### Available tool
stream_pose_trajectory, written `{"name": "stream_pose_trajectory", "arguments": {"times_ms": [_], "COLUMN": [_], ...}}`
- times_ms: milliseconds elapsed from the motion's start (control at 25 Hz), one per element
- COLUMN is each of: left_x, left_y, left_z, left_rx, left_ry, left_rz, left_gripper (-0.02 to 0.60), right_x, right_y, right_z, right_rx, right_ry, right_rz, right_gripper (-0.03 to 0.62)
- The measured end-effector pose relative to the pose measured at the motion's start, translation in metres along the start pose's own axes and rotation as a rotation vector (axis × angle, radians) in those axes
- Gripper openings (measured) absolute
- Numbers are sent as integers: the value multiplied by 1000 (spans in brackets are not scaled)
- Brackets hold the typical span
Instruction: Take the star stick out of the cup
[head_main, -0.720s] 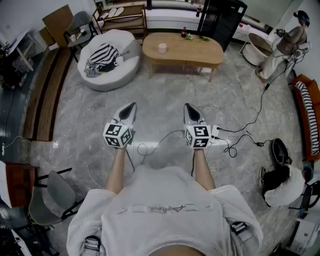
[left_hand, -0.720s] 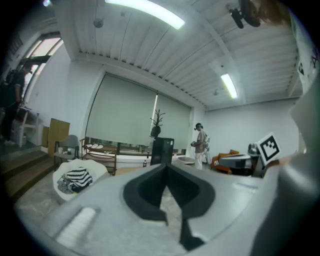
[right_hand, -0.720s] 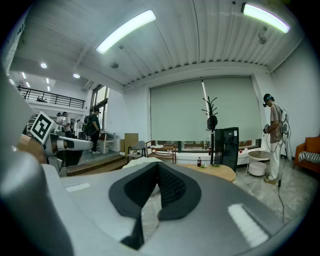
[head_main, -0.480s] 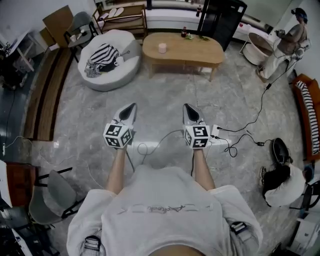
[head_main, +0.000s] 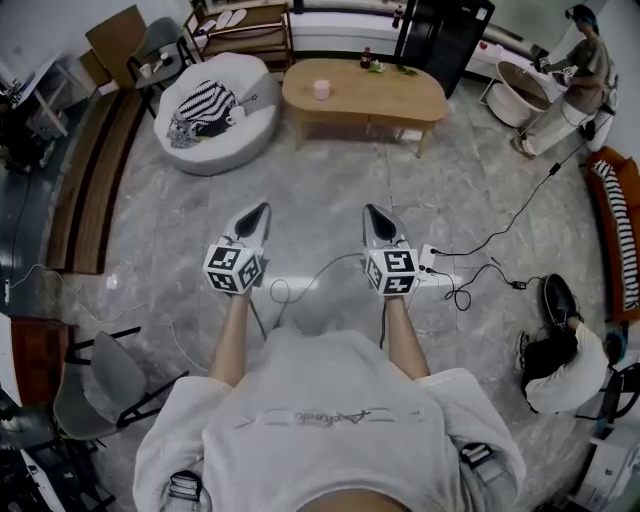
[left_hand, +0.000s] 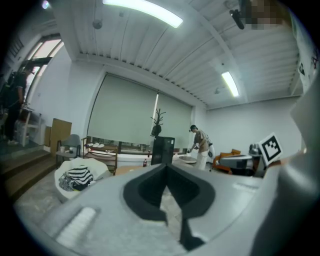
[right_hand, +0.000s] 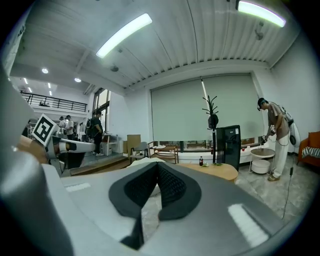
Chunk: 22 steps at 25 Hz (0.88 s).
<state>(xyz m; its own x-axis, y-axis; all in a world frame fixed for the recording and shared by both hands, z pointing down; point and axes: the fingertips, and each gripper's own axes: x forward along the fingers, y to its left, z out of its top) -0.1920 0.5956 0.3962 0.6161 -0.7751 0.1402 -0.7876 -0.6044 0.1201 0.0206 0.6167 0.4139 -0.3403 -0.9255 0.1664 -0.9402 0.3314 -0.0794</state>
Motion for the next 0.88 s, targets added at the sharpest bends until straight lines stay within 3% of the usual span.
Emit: {"name": "stream_pose_trajectory", "arguments": {"times_ms": [520, 880], "left_x": [11, 15], "left_y": [-39, -28], "left_z": [-8, -15], "left_rx": [16, 6], "left_ry": [8, 13], "left_rz": [-15, 4], "left_gripper": [0, 0], "right_x": [-25, -8], "right_y": [-23, -22], "right_z": [-9, -13], "right_rx": [8, 1], "right_ry": [-6, 5], "right_rz": [14, 34], "right_gripper": [5, 5]}}
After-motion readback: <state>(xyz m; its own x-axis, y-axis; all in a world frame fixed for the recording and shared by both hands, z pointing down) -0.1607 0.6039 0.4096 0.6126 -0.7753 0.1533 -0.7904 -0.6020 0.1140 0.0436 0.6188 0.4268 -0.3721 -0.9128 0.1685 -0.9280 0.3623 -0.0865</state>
